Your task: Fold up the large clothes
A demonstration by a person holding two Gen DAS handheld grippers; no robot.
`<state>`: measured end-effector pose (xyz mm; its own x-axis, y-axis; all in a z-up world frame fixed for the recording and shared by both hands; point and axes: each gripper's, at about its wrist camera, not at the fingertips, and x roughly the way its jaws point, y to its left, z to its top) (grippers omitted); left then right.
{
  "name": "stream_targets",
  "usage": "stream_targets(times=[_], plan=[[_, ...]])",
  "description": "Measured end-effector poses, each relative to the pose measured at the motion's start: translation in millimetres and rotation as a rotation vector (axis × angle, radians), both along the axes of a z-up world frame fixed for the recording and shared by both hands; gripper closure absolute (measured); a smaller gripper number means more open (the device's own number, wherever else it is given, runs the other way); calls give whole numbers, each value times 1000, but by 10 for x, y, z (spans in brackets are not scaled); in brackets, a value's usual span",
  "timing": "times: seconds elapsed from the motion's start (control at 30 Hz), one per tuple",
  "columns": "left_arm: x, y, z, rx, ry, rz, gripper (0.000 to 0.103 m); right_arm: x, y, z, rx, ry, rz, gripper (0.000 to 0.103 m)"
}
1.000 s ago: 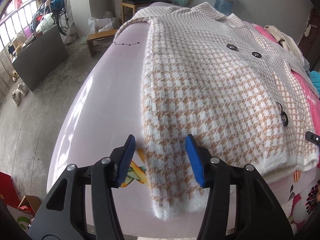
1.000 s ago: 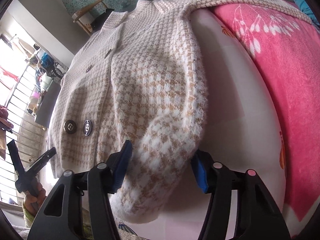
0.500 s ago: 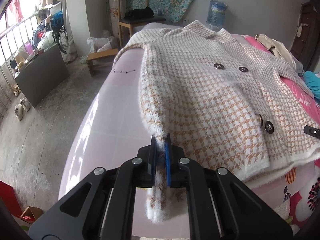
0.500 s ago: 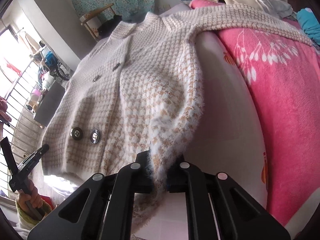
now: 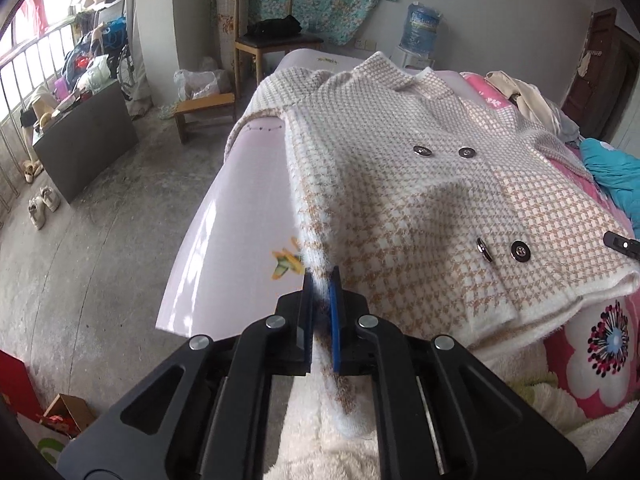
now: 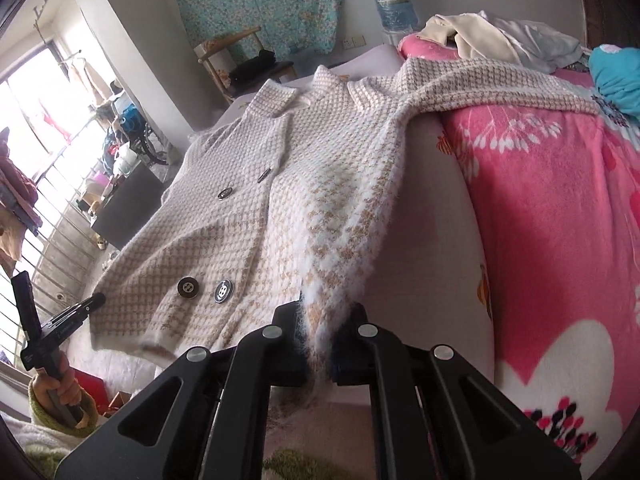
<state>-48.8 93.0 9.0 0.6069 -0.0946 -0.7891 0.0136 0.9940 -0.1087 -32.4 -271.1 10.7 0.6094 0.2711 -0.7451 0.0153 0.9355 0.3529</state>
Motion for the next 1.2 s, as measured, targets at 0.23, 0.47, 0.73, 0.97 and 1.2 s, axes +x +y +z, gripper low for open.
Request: stream_targets(times=[0.23, 0.47, 0.73, 0.97, 1.2], plan=[[23, 202, -409, -114, 129, 61, 89, -91, 63, -422, -117, 173, 18, 82], [343, 597, -9, -79, -27, 143, 48, 147, 180, 213, -260, -52, 61, 35], [1400, 1367, -108, -304, 6, 259, 38, 1444, 1152, 237, -104, -35, 327, 34], [2307, 2152, -1145, -857, 281, 375, 32, 2387, 2167, -186, -143, 65, 452, 34], [2578, 2260, -2185, -1261, 477, 465, 24, 2687, 2479, -442, -236, 86, 479, 34]])
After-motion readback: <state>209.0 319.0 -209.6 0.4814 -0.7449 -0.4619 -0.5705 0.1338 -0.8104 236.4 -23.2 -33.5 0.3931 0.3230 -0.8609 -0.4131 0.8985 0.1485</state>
